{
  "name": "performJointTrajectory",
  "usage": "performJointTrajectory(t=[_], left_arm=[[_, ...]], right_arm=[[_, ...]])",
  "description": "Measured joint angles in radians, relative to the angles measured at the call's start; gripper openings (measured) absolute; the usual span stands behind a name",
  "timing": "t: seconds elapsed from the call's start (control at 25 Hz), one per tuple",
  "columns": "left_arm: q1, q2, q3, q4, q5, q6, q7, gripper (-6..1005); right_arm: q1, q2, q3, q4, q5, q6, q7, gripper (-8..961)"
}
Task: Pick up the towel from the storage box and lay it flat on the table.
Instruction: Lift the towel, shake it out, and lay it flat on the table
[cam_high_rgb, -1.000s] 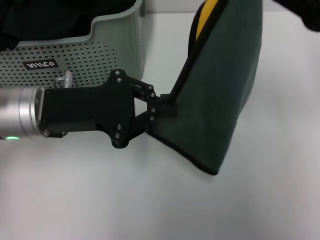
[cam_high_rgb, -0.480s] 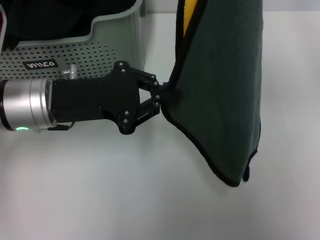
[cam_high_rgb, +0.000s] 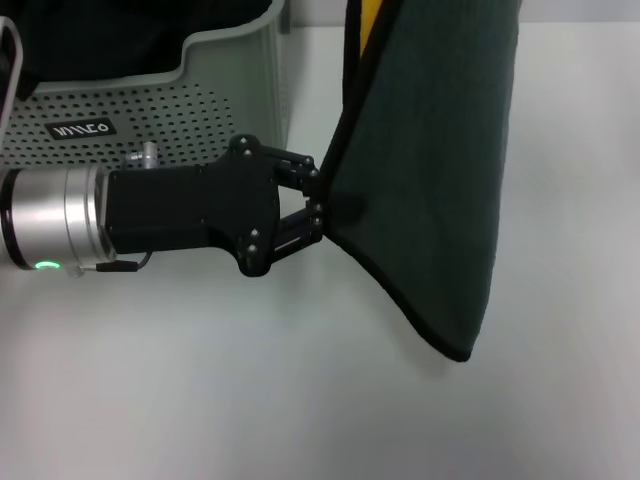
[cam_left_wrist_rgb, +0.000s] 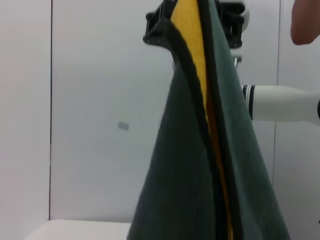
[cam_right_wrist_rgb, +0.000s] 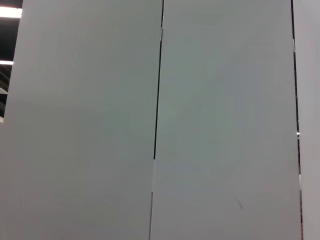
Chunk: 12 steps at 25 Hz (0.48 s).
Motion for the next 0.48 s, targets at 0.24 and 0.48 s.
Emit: performJointTrajectory(t=[0.24,0.48], left_arm=[[0.01,-0.001,0.0,0.0,0.006,0.0,0.0,136],[0.023,0.001,-0.001,0.0,0.006,0.004,-0.009,131]], right_arm=[[-0.017,-0.001,0.002,-0.046,0.002,-0.002,0.009,13],[-0.059,0.005,0.002,-0.104,0.006,-0.006,0.017,13]])
